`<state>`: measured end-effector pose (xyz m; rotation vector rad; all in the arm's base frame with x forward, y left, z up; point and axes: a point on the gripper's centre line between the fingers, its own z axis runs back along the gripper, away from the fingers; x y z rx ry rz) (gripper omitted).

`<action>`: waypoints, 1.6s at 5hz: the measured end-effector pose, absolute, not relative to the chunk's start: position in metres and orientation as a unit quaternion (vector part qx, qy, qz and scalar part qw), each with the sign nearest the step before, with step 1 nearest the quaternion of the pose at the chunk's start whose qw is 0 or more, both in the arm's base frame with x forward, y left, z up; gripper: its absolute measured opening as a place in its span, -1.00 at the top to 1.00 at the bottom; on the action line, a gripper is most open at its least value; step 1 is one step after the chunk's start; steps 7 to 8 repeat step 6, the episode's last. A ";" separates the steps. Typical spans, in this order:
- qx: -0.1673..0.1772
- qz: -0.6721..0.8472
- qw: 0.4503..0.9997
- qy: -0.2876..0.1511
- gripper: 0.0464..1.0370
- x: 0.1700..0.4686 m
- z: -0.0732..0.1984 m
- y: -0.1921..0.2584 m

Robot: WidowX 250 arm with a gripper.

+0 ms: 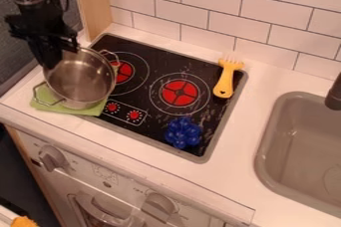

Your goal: Put the silver pot on the green cloth

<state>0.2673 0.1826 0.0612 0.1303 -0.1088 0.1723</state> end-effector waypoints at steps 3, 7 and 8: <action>0.113 0.002 0.991 -0.074 -0.55 0.272 0.076 0.145; 0.063 -0.063 0.990 -0.111 -0.93 0.271 0.082 0.083; 0.063 -0.063 0.990 -0.111 -0.93 0.271 0.082 0.083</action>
